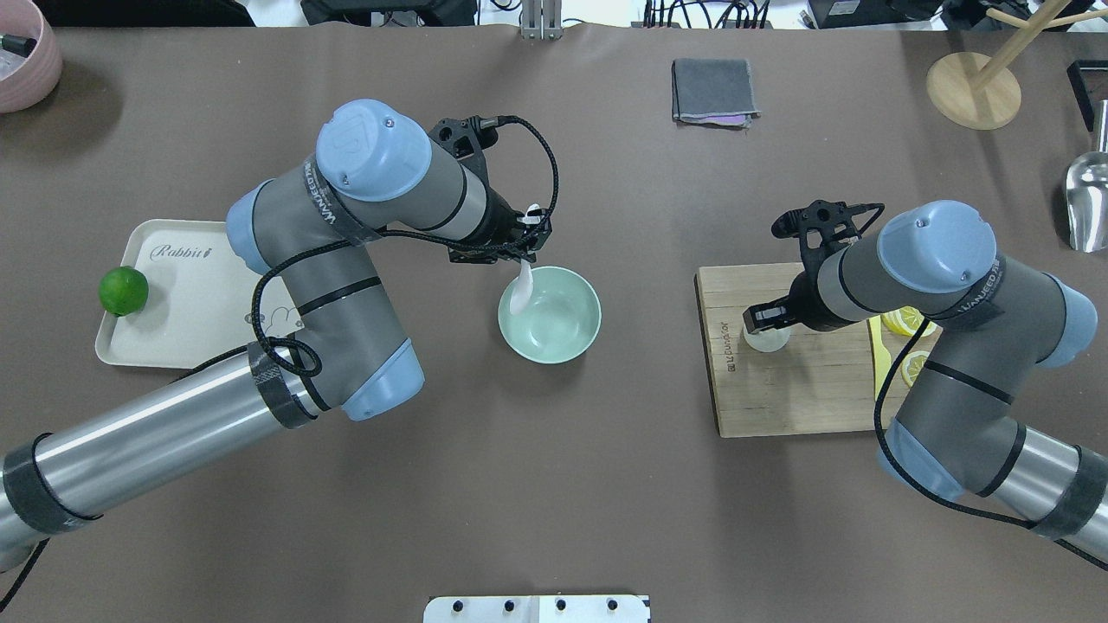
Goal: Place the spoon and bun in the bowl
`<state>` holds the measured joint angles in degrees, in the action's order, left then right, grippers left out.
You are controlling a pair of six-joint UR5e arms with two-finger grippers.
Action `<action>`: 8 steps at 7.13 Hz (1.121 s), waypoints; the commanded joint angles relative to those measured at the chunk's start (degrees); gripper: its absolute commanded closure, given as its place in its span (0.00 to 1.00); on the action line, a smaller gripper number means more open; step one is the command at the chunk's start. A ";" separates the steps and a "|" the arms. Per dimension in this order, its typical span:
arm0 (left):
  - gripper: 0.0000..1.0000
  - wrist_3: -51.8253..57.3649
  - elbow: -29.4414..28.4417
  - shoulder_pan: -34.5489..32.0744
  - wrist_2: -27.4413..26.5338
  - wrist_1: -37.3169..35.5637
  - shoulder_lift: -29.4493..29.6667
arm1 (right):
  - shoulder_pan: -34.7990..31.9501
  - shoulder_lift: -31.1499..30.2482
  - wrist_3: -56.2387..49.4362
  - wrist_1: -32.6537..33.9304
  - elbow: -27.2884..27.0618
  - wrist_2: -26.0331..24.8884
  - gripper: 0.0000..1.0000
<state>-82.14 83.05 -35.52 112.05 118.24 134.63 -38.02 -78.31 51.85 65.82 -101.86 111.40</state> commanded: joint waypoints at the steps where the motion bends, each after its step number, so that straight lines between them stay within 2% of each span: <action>1: 1.00 -0.04 -0.61 0.53 -1.22 0.06 0.63 | -0.21 0.00 -0.08 0.01 -0.01 1.09 1.00; 4: 0.99 -0.04 -1.74 1.93 -2.79 3.38 0.46 | -1.43 0.17 0.00 0.10 -2.46 1.45 1.00; 5: 0.09 -0.12 -2.18 4.12 -7.76 4.45 0.37 | -1.35 1.30 0.79 0.01 -2.56 1.36 1.00; 6: 0.02 -0.30 -1.75 4.40 -8.60 4.63 0.28 | -1.26 3.67 3.67 0.01 -2.56 1.36 1.00; 7: 0.02 -0.13 -1.23 4.23 -8.34 4.46 0.11 | -1.09 6.47 7.26 0.18 -2.56 1.27 1.00; 8: 0.02 0.31 1.65 2.66 -6.60 3.68 -1.46 | -0.65 8.42 9.91 0.19 -2.56 1.18 1.00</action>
<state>-82.19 82.38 -31.77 104.36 122.47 134.41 -39.07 -72.57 58.26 65.95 -104.38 112.69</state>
